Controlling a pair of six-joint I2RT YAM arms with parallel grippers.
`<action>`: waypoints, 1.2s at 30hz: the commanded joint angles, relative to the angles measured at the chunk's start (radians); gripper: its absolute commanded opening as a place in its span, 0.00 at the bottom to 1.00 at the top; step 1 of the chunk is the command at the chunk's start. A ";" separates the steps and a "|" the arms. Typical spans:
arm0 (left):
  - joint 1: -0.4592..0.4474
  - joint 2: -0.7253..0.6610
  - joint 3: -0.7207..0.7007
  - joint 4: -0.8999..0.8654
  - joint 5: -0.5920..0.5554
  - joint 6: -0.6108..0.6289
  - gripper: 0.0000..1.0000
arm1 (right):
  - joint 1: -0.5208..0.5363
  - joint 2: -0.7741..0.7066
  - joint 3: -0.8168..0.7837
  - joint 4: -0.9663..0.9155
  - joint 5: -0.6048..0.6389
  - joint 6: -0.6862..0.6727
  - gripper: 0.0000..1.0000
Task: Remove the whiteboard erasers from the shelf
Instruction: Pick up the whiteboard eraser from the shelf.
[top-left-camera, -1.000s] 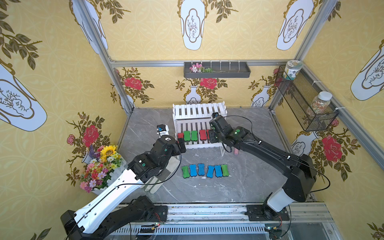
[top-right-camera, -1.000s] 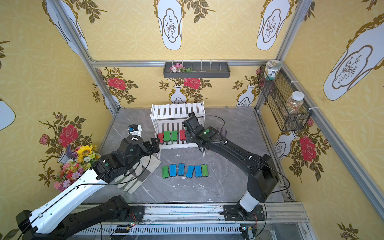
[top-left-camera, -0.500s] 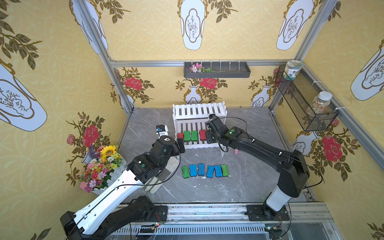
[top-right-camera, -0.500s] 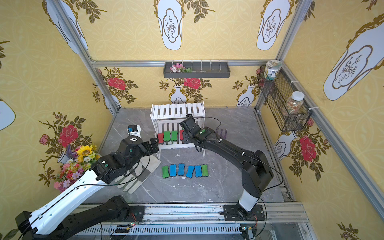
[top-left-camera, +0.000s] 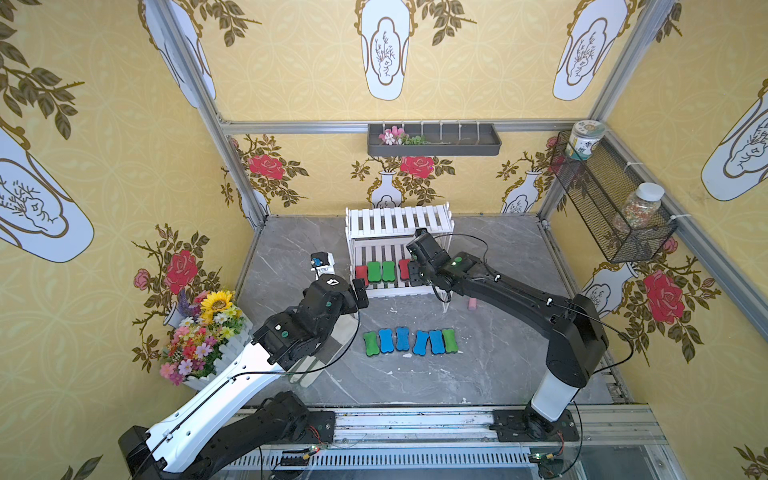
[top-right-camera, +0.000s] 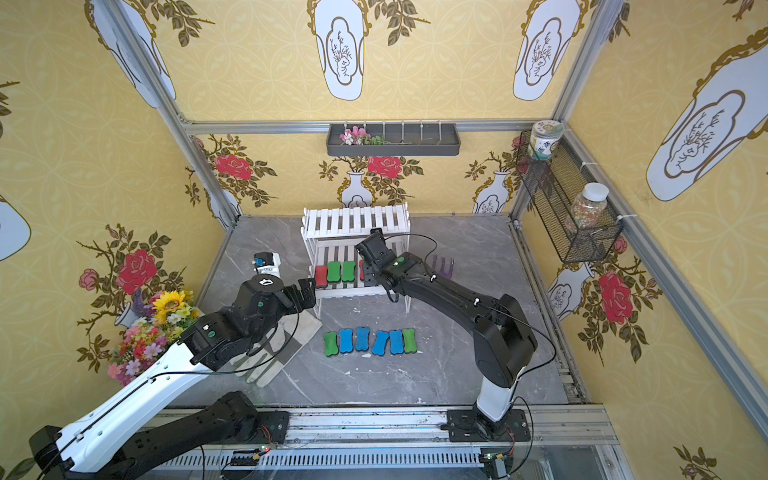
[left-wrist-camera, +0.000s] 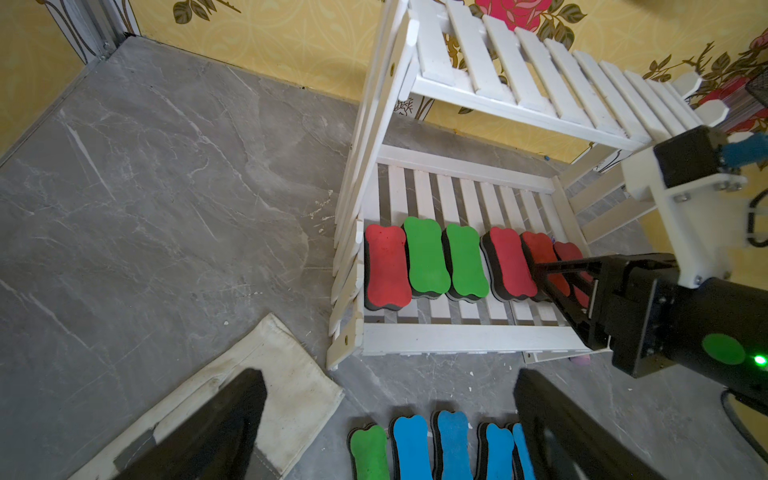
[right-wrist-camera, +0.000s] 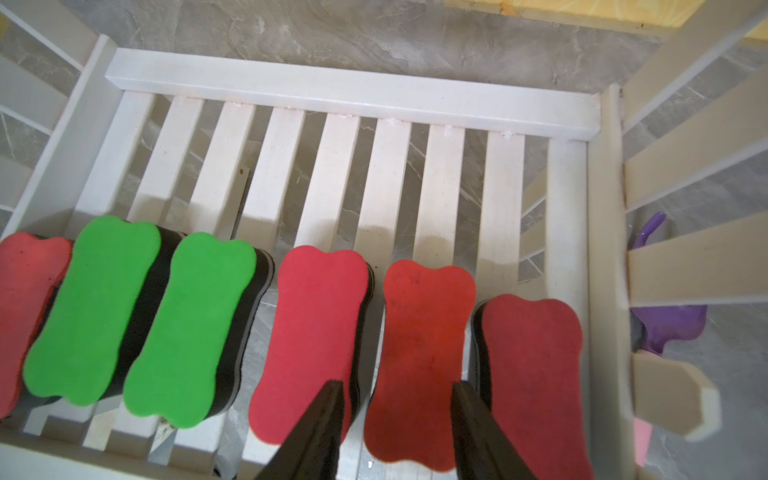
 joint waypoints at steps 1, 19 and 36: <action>0.001 -0.004 -0.008 0.022 -0.001 0.011 0.99 | -0.003 0.001 0.002 0.028 0.024 0.020 0.47; 0.001 -0.047 -0.026 0.035 -0.031 0.001 0.99 | 0.009 -0.024 -0.026 0.066 0.094 0.039 0.45; 0.001 -0.033 -0.027 0.037 -0.029 0.005 0.99 | 0.009 0.000 -0.043 0.095 0.071 0.055 0.45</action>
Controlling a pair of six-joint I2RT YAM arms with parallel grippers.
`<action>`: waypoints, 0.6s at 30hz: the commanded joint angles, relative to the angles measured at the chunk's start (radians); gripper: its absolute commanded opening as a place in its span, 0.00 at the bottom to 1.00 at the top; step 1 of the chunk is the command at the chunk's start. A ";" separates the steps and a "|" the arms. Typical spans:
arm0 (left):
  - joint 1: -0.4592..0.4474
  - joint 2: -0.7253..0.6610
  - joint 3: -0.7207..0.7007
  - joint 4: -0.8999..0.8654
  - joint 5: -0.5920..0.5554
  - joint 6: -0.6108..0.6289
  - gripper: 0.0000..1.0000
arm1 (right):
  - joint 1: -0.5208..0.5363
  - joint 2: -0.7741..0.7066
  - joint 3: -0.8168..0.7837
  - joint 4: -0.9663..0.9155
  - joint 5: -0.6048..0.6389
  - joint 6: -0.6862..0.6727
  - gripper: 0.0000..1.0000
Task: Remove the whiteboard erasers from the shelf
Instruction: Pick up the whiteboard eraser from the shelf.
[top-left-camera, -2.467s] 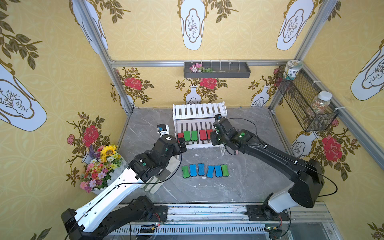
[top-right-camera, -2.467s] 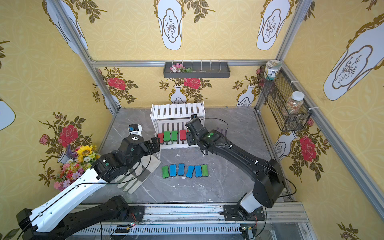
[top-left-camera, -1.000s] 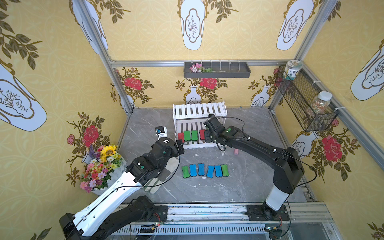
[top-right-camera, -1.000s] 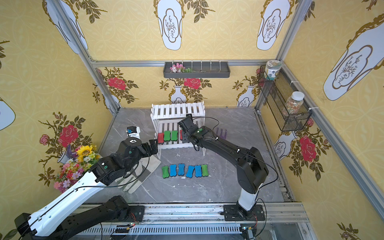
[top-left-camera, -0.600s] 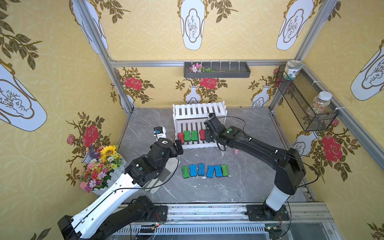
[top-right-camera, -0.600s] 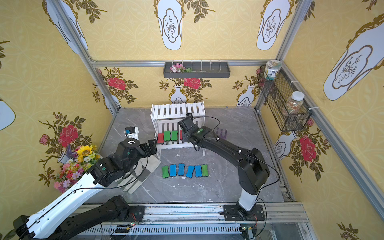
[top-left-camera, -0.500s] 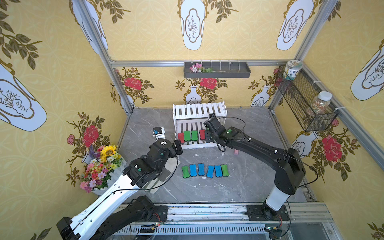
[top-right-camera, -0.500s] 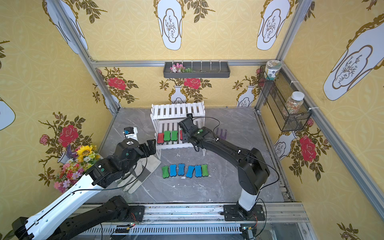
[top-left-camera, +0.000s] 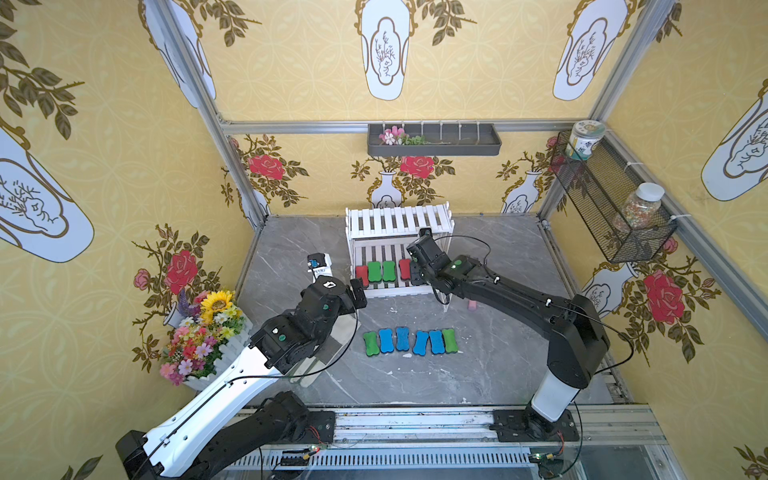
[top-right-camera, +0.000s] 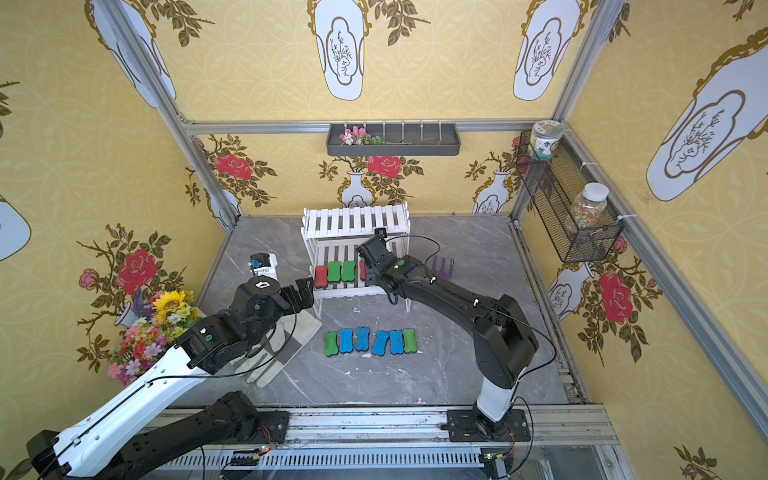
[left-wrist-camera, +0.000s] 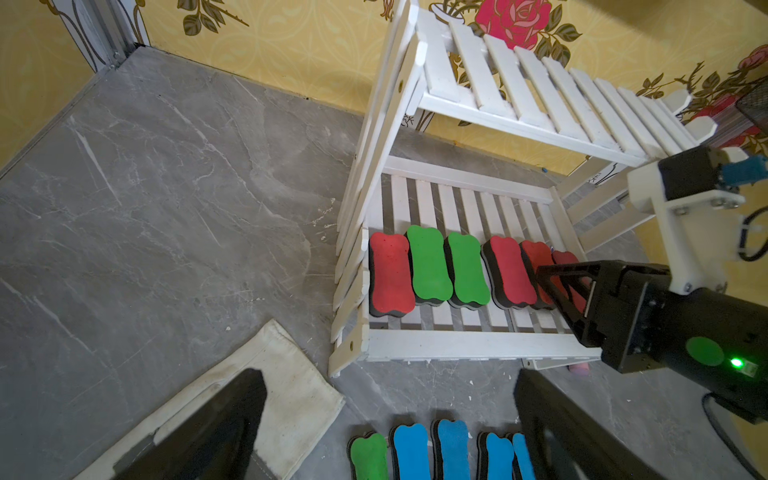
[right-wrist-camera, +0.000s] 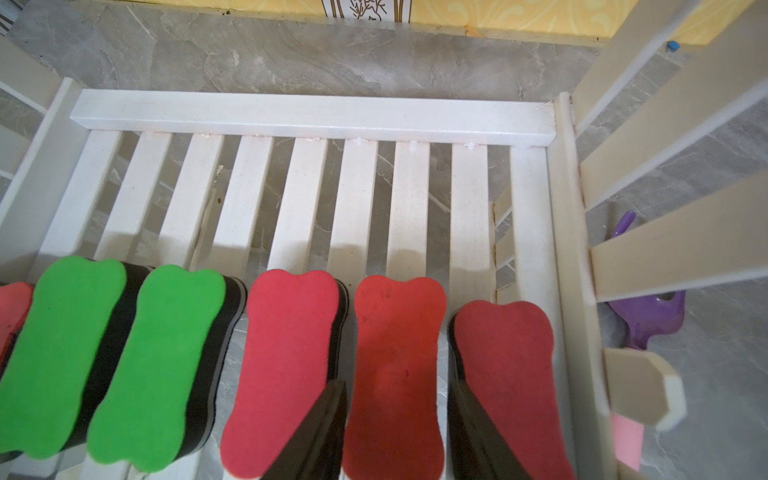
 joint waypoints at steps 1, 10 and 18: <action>0.001 -0.002 -0.009 0.015 -0.009 0.006 0.99 | 0.000 0.007 -0.004 0.033 -0.003 0.014 0.45; 0.001 0.000 -0.012 0.017 -0.005 0.005 0.99 | 0.001 0.012 -0.018 0.034 -0.004 0.023 0.45; 0.001 0.000 -0.014 0.018 -0.005 0.006 1.00 | 0.001 0.028 -0.016 0.031 -0.011 0.028 0.44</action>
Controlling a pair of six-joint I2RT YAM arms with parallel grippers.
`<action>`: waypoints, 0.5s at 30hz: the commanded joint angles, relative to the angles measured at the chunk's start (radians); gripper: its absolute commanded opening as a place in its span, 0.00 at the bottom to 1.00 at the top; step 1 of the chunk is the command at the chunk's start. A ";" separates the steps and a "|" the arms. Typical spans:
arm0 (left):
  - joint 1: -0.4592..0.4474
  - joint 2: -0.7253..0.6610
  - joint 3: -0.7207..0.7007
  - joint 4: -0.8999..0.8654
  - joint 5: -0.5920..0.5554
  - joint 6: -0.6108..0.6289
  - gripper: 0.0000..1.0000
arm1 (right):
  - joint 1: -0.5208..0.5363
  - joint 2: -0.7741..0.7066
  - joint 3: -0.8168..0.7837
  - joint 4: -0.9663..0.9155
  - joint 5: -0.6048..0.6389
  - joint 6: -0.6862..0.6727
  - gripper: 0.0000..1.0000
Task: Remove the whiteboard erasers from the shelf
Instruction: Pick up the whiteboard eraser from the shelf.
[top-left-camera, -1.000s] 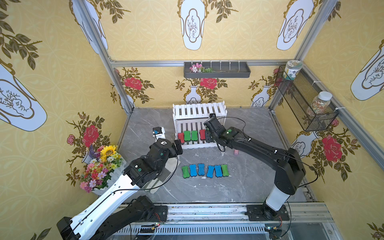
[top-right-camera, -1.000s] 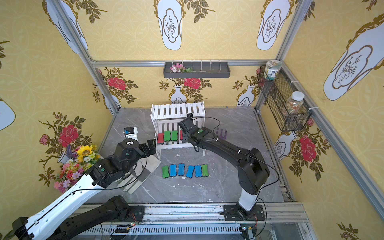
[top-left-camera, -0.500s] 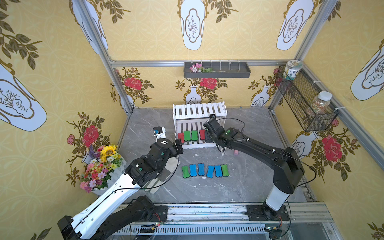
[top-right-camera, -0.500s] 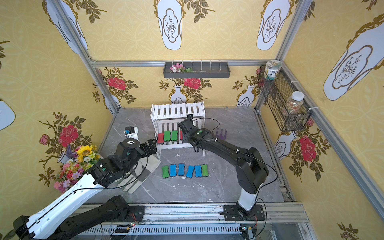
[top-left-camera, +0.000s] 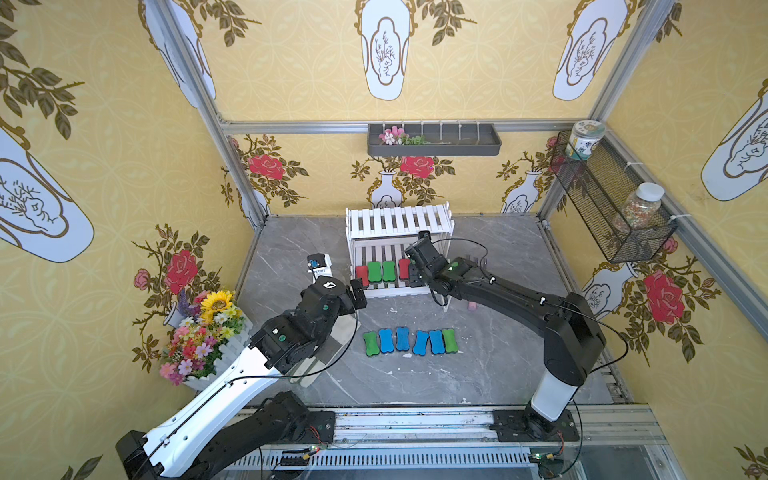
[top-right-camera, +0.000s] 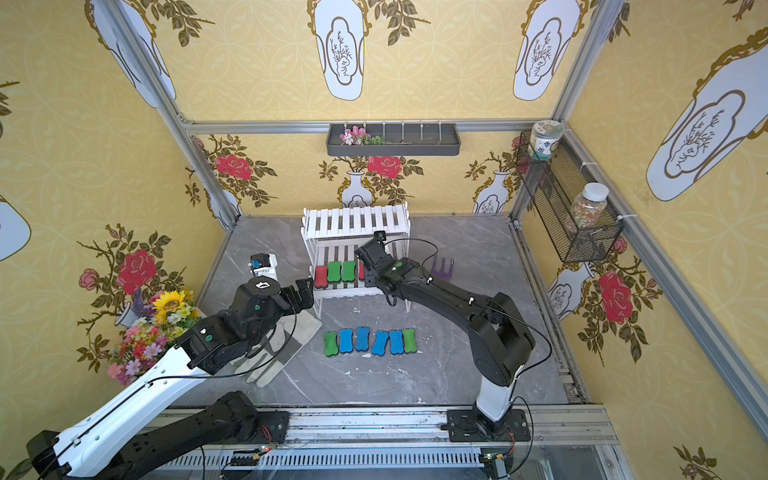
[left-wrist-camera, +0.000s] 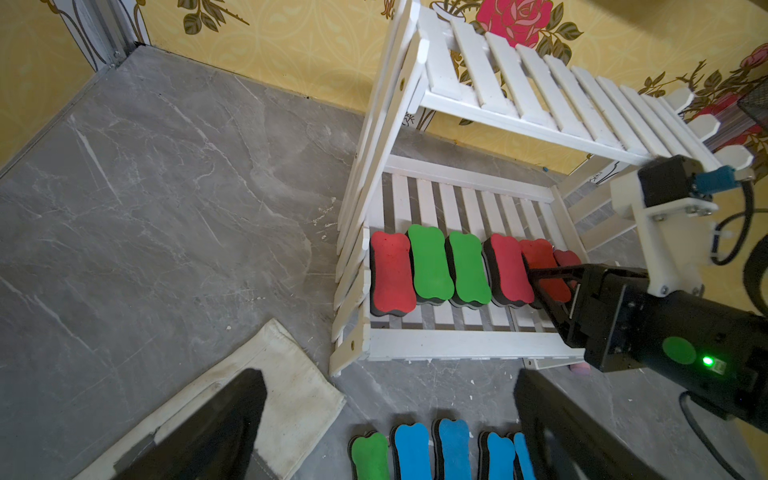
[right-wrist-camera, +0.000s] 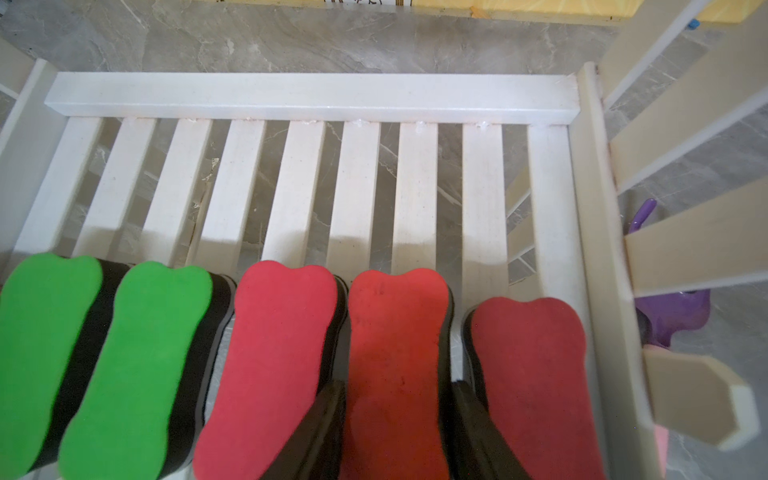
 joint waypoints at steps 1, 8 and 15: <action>0.001 0.000 -0.008 0.017 -0.005 0.004 0.99 | 0.000 0.006 0.001 0.008 -0.003 0.008 0.43; 0.001 0.006 -0.010 0.019 -0.002 0.004 0.99 | -0.001 -0.012 0.013 0.015 -0.001 -0.001 0.40; 0.001 0.006 -0.010 0.018 -0.005 0.002 1.00 | 0.000 -0.062 0.014 0.028 -0.043 -0.001 0.38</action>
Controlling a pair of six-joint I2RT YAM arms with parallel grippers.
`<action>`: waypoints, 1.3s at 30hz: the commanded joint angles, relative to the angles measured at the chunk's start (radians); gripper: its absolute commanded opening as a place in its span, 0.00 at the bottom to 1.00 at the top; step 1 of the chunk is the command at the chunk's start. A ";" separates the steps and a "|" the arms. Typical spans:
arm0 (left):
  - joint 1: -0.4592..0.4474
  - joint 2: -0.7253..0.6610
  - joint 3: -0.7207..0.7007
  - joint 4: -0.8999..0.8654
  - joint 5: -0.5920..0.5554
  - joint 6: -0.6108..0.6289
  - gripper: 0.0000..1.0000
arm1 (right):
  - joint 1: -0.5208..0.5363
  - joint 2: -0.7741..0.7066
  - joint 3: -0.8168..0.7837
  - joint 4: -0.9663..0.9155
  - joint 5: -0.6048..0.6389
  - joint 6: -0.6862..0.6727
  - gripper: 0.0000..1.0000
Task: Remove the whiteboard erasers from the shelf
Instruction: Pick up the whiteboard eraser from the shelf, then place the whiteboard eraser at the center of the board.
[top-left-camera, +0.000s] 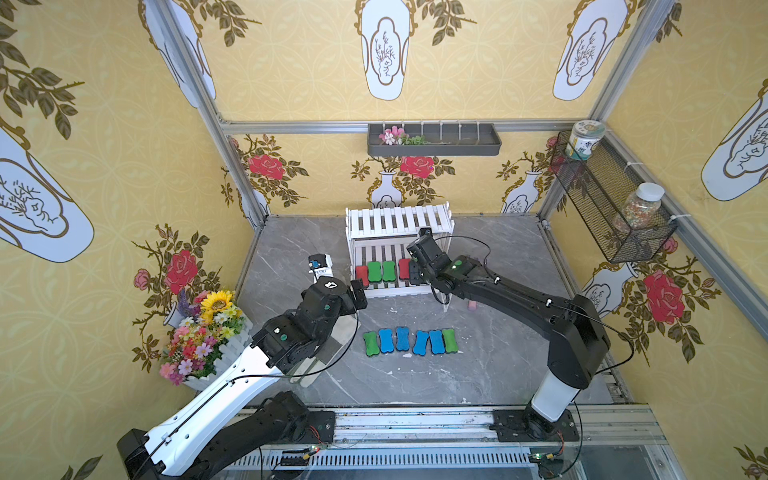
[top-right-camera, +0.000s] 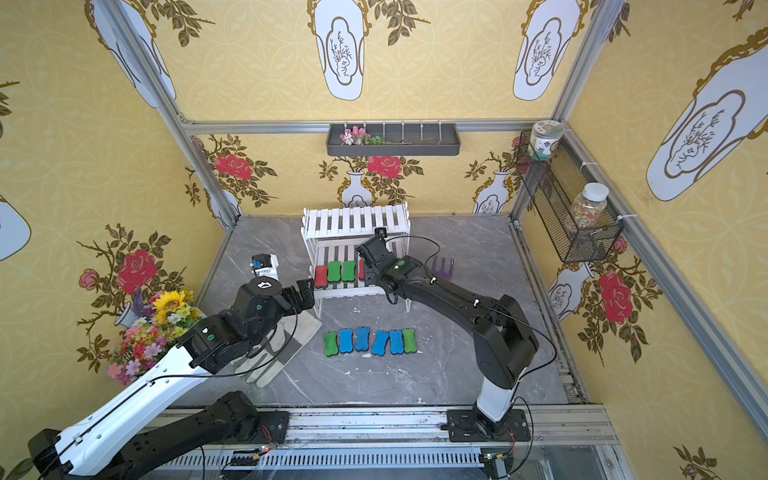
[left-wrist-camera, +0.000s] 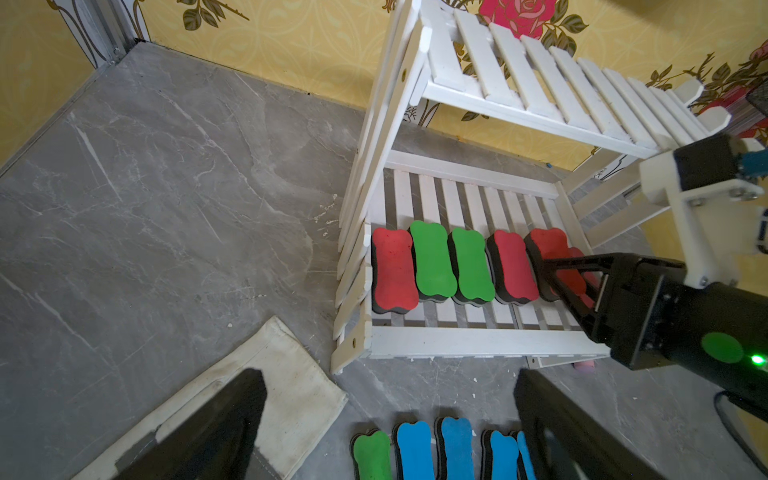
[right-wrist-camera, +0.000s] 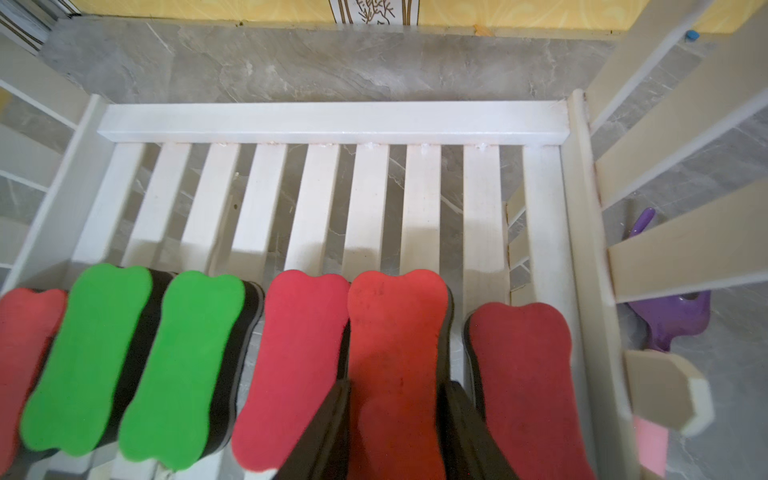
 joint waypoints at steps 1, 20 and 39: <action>0.001 -0.002 -0.005 0.018 -0.006 0.002 0.99 | 0.000 -0.033 -0.001 0.032 -0.035 0.003 0.38; 0.001 -0.006 0.000 0.019 0.006 0.015 0.99 | 0.117 -0.519 -0.401 -0.188 -0.253 0.304 0.38; 0.001 -0.001 -0.001 0.033 0.025 0.035 0.99 | 0.465 -0.653 -0.779 -0.330 -0.119 0.678 0.37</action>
